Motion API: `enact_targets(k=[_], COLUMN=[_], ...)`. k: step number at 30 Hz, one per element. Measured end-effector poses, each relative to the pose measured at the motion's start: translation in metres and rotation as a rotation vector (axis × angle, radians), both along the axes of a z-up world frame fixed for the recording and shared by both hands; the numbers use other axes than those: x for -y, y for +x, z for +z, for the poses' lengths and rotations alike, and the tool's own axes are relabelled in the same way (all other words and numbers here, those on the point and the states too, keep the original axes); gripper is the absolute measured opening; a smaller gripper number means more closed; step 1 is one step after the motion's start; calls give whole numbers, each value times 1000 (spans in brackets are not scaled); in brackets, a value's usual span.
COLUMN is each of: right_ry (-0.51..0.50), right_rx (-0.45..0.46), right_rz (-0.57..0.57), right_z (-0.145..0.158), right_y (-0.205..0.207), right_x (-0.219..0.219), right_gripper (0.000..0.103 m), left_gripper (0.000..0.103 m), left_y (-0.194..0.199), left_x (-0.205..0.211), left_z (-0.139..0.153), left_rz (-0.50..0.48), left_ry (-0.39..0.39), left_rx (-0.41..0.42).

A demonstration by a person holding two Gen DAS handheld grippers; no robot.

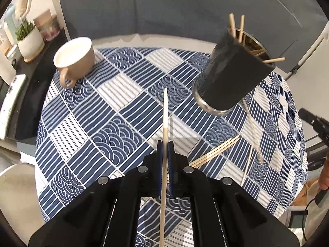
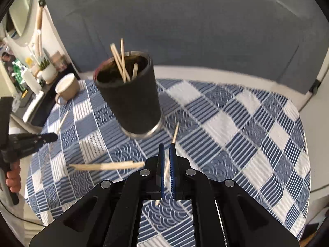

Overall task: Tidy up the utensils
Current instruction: 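Raise both held sticks high and carry them over the black holder's opening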

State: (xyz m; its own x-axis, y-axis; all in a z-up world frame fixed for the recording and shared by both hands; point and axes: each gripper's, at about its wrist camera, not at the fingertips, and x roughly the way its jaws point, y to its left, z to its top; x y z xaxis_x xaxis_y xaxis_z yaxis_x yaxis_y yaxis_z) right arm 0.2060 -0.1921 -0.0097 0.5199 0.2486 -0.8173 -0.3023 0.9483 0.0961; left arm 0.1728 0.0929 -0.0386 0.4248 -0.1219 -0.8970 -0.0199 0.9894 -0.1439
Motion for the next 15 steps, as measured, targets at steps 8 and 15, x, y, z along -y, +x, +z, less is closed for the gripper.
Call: enact_targets(k=[8,15], right_ry=[95,83], right_rx=[59,-86], right_rz=[34,34], right_z=[29,-21], right_y=[15,32], right_x=[16,17], right_gripper=[7,10], left_gripper=[5,5], left_y=[4,-1], left_x=[21,25], left_z=[43,70], left_rz=[11,32], left_ry=[41,14], left_rx=[86,149])
